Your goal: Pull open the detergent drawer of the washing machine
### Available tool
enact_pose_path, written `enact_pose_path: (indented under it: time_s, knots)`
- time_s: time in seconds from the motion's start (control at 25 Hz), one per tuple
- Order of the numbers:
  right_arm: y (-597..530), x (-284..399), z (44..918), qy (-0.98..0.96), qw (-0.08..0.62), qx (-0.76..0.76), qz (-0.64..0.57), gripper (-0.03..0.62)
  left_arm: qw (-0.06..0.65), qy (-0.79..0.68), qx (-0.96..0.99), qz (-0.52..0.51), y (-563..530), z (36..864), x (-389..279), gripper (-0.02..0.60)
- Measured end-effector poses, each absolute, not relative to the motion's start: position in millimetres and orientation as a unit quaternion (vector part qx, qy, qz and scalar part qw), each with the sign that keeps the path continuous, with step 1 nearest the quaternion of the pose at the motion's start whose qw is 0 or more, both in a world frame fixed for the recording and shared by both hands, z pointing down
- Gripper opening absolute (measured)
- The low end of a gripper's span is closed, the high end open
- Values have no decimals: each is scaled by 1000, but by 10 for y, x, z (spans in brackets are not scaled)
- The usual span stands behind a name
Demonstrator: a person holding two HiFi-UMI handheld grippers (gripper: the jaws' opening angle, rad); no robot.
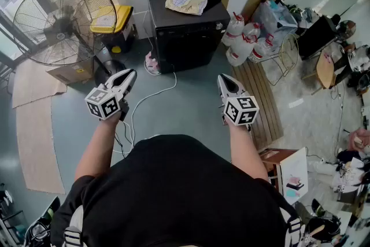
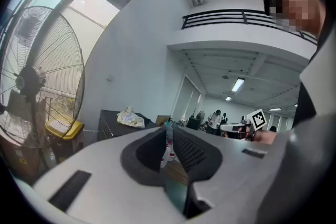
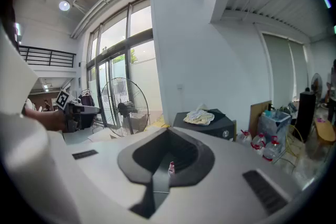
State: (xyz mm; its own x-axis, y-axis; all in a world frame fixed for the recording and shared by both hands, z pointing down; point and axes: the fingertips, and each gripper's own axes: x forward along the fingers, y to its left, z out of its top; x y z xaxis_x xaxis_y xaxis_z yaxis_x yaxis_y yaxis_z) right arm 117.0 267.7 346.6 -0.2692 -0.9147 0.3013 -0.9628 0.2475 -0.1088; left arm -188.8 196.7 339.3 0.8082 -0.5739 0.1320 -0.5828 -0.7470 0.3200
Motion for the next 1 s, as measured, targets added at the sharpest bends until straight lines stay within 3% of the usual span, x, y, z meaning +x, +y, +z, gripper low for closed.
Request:
enact_pose_path:
  time_s: [0.56, 1.0]
  knots:
    - [2904, 1164, 3541, -792, 126, 587, 113, 3, 134, -334, 932, 36, 2283, 3395, -1823, 48]
    - [2982, 1278, 3639, -799, 130, 574, 122, 14, 147, -341, 927, 56, 2402, 3484, -1626, 63]
